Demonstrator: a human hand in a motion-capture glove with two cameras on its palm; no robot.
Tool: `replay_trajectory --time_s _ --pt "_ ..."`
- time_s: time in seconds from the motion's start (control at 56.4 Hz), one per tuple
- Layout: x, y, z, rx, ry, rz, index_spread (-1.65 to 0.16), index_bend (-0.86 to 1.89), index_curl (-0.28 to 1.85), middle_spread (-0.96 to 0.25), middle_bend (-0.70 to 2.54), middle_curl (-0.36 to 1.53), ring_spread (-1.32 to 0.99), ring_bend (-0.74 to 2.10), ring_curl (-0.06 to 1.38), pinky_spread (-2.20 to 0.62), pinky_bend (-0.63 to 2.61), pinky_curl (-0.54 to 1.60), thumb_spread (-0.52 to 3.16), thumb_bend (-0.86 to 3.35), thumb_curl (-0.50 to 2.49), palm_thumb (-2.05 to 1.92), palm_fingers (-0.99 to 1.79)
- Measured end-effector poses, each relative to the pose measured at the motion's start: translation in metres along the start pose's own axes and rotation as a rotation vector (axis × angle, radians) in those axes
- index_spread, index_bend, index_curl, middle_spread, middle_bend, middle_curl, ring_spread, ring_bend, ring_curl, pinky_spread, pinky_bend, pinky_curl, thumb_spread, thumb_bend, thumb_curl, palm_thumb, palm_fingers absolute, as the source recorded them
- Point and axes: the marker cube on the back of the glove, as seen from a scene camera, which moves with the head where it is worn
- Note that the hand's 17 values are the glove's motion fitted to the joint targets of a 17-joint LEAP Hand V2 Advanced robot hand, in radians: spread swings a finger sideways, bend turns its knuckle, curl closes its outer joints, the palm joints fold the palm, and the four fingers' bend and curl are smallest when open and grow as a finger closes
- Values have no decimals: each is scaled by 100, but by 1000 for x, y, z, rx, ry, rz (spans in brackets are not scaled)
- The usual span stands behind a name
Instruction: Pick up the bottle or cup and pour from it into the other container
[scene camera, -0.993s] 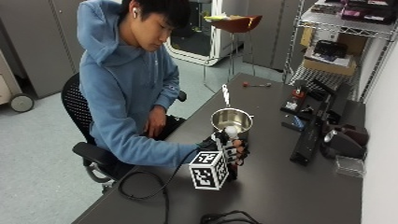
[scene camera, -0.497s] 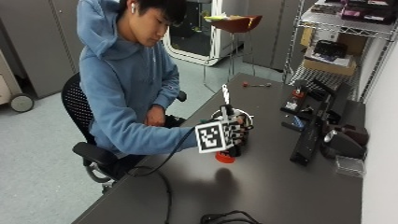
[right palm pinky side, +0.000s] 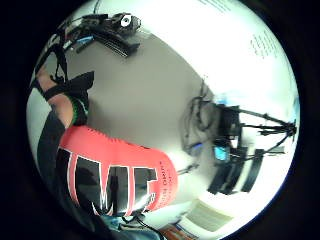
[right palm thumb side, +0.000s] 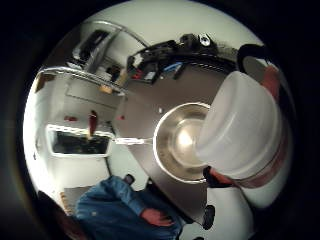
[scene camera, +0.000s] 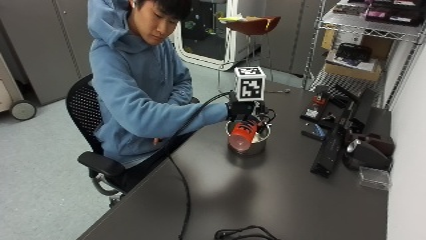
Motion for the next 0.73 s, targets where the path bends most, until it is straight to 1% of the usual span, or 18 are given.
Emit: replay_trajectory --time_s 0.071,0.16,0.266,0.408,0.479,0.568,0.727 --pt "-12 -6 -7 -66 186 -48 -8 17 43 -3 31 50 -11 51 44 -14 56 35 25 -4 67 102 123" --pt "-26 -14 -8 -138 373 -56 -8 17 43 -4 31 50 -12 51 44 -14 56 35 24 -4 67 101 123" --pt "-51 -24 -5 -216 532 -93 -8 17 44 -4 30 50 -12 51 44 -14 56 36 24 -4 68 101 123" --pt "-77 -35 3 -315 769 -88 -8 16 44 -4 30 51 -12 51 45 -15 56 36 27 -4 68 99 123" --pt "-90 -41 8 -340 808 -84 -9 16 43 -5 30 51 -13 52 45 -16 56 36 30 -4 68 98 123" --pt "-101 -45 13 -362 800 -83 -9 16 43 -5 31 51 -13 52 45 -16 56 36 33 -4 68 97 123" --pt "-102 -44 17 -376 794 -92 -10 16 43 -6 31 50 -14 52 45 -17 55 36 36 -4 67 97 123"
